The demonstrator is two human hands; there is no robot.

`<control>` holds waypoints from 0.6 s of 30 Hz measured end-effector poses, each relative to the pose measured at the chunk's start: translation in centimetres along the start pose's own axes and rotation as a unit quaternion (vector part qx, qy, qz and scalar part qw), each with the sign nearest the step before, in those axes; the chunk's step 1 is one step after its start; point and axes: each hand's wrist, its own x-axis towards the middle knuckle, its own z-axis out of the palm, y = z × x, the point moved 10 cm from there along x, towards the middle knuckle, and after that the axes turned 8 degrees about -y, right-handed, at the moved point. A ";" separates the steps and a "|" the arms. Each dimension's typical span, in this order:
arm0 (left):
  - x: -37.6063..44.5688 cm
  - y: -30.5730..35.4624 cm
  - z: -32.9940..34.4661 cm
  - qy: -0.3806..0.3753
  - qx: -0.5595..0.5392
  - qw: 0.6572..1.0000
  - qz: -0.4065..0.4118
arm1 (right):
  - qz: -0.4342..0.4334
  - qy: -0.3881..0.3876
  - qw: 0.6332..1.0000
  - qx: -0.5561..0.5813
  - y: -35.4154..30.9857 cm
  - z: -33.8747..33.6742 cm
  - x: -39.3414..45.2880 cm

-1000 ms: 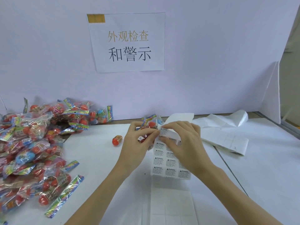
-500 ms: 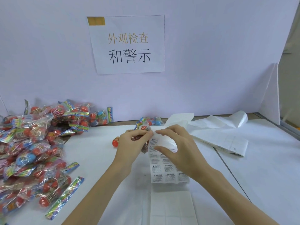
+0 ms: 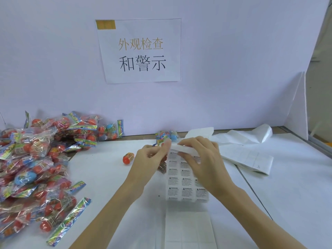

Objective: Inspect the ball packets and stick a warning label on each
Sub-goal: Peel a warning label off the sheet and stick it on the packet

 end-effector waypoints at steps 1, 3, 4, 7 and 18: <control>0.1 0.2 0.0 -0.003 0.034 0.999 0.005 | 0.002 -0.001 1.000 -0.003 0.3 -0.2 0.1; 0.1 0.7 -0.2 0.008 0.076 0.997 0.028 | 0.008 -0.017 1.000 0.007 0.9 0.0 0.2; 0.0 1.0 -0.3 0.016 0.096 0.994 0.043 | 0.010 -0.025 1.000 0.014 1.1 0.1 0.2; 0.0 0.8 -0.3 0.027 0.117 0.991 0.065 | -0.001 -0.028 1.000 0.003 0.9 0.2 0.2; 0.4 -1.3 -1.5 0.057 0.006 0.998 -0.031 | -0.067 -0.065 0.995 0.027 -1.4 0.3 0.0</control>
